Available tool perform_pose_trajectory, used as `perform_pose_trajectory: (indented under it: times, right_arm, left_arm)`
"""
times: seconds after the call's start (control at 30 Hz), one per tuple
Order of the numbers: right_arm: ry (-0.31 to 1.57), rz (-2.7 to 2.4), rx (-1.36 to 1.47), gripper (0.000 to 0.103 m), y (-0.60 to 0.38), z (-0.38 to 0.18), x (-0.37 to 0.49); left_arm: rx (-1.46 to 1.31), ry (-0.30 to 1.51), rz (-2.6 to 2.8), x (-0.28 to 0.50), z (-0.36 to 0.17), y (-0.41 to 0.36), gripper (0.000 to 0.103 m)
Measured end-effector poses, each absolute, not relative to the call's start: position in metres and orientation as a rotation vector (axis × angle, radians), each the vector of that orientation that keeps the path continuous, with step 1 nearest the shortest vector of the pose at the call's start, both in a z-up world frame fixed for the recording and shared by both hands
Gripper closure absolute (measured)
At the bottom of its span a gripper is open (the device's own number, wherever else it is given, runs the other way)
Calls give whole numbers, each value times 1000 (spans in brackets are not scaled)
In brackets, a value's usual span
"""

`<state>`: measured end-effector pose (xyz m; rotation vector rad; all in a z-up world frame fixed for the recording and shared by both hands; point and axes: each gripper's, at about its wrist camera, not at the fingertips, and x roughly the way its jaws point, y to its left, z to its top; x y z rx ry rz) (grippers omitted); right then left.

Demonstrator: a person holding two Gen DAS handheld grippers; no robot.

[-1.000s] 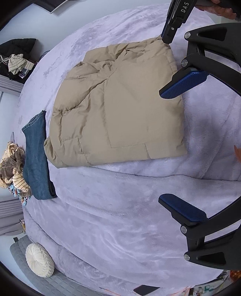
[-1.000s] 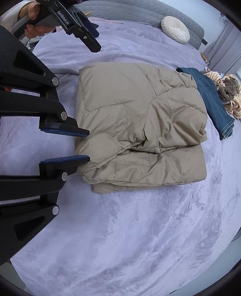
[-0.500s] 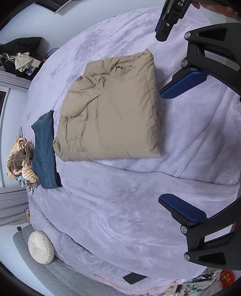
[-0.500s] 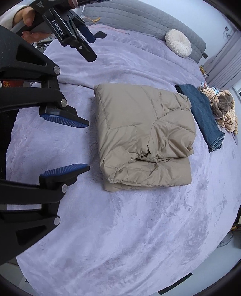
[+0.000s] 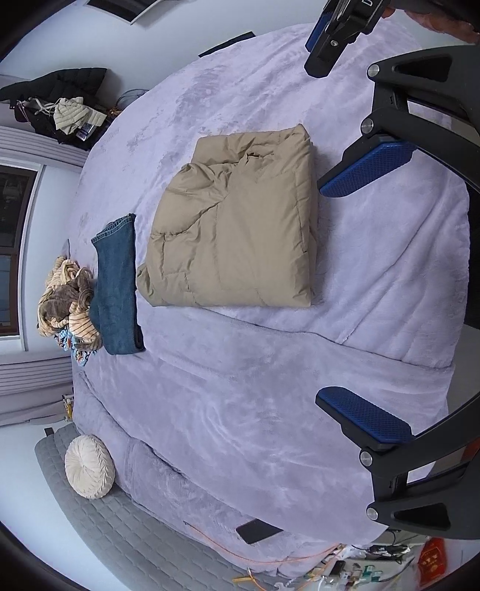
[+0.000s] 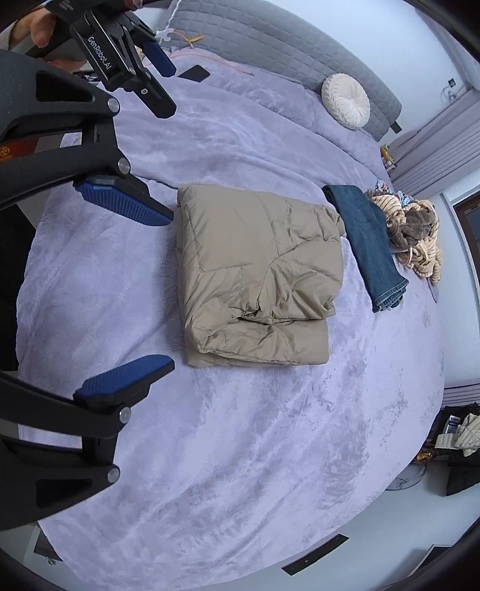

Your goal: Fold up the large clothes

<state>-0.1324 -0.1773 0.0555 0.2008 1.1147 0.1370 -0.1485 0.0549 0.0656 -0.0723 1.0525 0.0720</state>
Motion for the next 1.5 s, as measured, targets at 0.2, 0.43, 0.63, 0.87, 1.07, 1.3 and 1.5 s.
perform_pose_trajectory:
  times: [0.2, 0.43, 0.63, 0.87, 1.07, 1.3, 1.5]
  right_arm:
    - [1071, 121, 153, 20, -174, 72, -139]
    - [1034, 93, 133, 17, -162, 81, -135]
    - [1015, 51, 138, 0, -152, 83, -130]
    - [1014, 16, 145, 0, -146, 87, -124]
    - [1017, 4, 145, 0, -145, 88, -124]
    - [1016, 3, 143, 0, -144, 88, -124]
    - [1016, 2, 143, 0, -143, 89, -124]
  left_arm:
    - [-78, 1033, 79, -155, 79, 57, 0]
    - [-47, 1012, 68, -148, 89, 71, 0]
    - [-40, 1008, 64, -140, 92, 85, 0]
    - [-43, 1005, 61, -136, 95, 93, 0]
    - [-43, 1005, 61, -135, 95, 95, 0]
    - [-44, 1005, 63, -135, 95, 95, 0]
    - [-43, 1005, 64, -134, 96, 97, 0]
